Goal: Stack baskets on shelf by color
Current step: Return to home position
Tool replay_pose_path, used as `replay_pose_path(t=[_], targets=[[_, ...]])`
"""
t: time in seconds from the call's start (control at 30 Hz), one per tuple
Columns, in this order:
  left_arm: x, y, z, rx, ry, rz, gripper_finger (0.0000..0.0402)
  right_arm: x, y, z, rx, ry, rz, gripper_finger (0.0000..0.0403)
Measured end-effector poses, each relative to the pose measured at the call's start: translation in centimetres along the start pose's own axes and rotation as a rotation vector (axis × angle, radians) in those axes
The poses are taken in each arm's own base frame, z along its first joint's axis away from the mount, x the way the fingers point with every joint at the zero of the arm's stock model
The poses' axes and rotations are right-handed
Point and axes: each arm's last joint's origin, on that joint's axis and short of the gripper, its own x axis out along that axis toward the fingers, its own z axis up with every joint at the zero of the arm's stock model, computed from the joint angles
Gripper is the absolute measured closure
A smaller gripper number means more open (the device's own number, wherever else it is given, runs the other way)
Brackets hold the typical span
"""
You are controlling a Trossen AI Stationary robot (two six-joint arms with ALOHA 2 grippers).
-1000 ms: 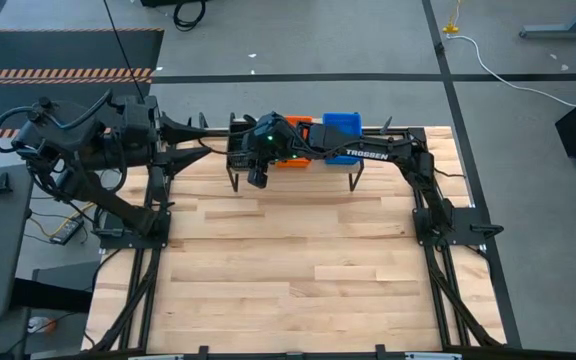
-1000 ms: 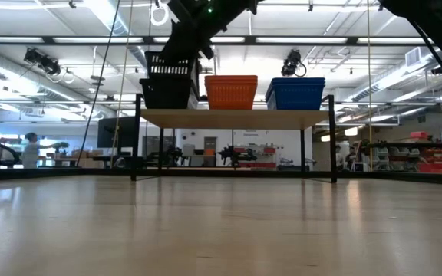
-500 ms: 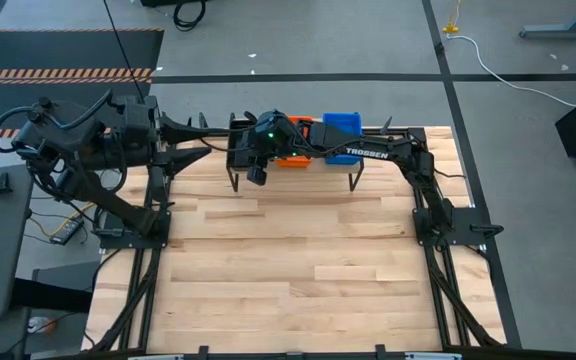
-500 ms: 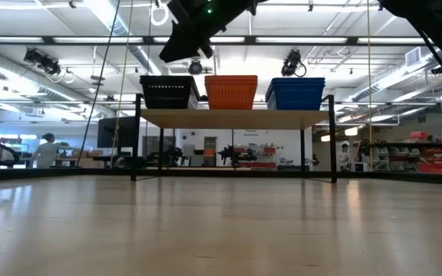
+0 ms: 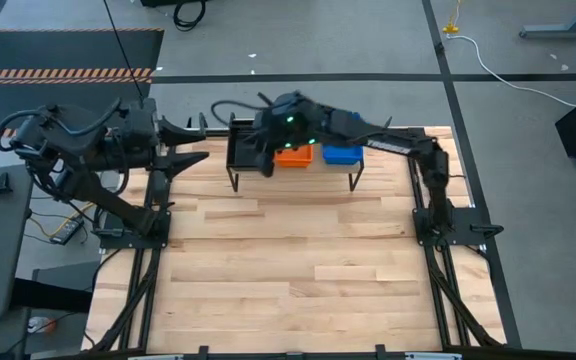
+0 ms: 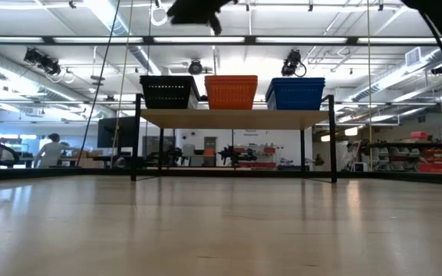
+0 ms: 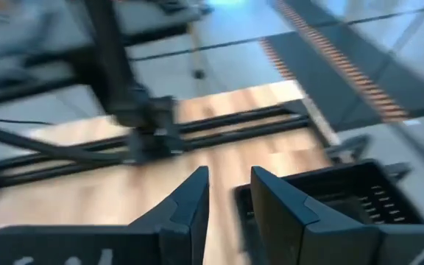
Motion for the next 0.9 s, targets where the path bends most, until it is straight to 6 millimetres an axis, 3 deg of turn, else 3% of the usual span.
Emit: replay_pose_path(t=[0.2,0.37,0.53,0.73,0.9], targets=[[-1.2,0.9,-0.6,0.032,0.046,0.027,0.0230,-5.2,-0.1,1.0,0.090,0.081,0.109,0.0305],[-1.5,1.4,-1.2,0.061,0.085,0.092,0.0234,-10.0,0.8,2.0,0.059,0.082,0.128,0.0344],[-2.5,2.1,-1.6,0.059,0.080,0.094,0.0286,-14.7,1.3,2.6,0.046,0.004,0.138,0.0395],[-1.6,1.9,-3.9,0.004,0.026,0.073,0.0389,-17.9,1.3,0.7,0.134,-0.040,0.138,0.0386],[-0.4,1.5,-7.3,-0.081,-0.085,-0.027,0.0392,-19.9,1.4,-2.5,0.220,-0.143,0.166,0.0397]])
